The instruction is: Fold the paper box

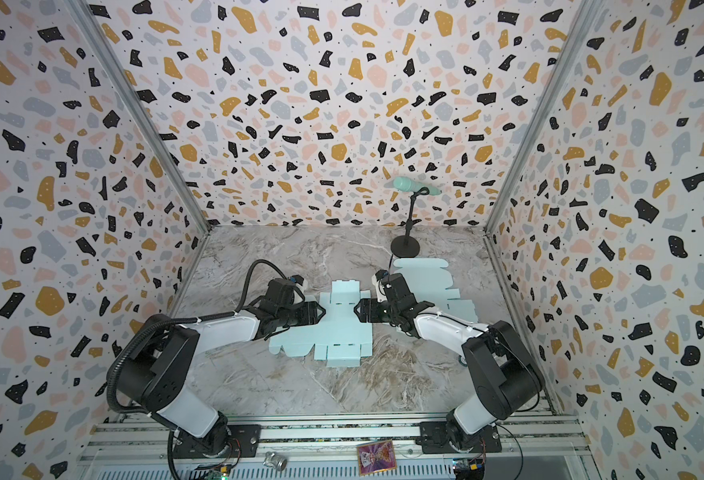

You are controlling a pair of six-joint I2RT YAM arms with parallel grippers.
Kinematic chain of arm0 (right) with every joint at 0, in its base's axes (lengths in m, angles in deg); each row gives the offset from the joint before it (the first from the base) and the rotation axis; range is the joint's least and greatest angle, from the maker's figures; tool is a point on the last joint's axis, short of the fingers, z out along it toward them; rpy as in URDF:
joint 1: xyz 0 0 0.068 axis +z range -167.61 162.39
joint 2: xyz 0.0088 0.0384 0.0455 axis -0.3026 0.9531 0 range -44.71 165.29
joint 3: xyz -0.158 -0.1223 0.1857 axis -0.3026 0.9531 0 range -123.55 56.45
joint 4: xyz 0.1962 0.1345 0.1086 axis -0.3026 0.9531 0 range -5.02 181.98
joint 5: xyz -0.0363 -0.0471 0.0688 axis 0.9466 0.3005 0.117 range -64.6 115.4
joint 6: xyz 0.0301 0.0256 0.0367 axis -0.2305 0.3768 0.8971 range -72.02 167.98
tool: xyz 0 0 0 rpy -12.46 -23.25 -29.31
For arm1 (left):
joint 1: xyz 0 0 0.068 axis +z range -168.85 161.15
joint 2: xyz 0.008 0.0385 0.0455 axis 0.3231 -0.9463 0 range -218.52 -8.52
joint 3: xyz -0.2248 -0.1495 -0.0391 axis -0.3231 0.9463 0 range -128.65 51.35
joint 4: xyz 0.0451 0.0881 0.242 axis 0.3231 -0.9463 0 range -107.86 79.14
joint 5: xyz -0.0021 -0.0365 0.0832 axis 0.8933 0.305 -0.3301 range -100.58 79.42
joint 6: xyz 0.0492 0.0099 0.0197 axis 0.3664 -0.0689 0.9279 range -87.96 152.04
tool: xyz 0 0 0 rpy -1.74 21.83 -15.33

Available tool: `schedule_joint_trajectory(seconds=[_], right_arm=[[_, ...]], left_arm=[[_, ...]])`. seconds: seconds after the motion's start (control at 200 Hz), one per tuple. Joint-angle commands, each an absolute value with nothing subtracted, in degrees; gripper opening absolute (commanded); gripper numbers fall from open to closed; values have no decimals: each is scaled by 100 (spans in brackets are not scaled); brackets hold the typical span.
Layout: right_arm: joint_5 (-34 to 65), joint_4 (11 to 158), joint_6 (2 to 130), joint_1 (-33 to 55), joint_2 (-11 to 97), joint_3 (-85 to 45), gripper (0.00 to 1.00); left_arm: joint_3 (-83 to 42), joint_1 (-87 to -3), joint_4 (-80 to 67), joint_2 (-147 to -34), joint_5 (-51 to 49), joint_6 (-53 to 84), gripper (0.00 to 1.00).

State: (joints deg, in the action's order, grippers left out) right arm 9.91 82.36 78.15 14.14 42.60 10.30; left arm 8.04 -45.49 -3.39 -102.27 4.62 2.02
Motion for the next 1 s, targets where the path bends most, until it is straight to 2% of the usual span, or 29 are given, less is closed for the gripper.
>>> schedule_joint_trajectory(seconds=[0.0, 0.065, 0.441, 0.991], right_arm=[[1035, 8678, 7692, 1441, 3855, 1159, 79], [1041, 8718, 7688, 1441, 3776, 1253, 78], [410, 8320, 7851, 1225, 3678, 1699, 72], [183, 7371, 8312, 1201, 4358, 1575, 69]], left_arm=[[685, -4548, -260, -10267, 557, 382, 55], [725, -4548, -277, -10241, 440, 395, 52], [1469, -4551, 153, -10122, 287, 54, 50], [1653, -4549, 283, -10084, 251, 5, 50]])
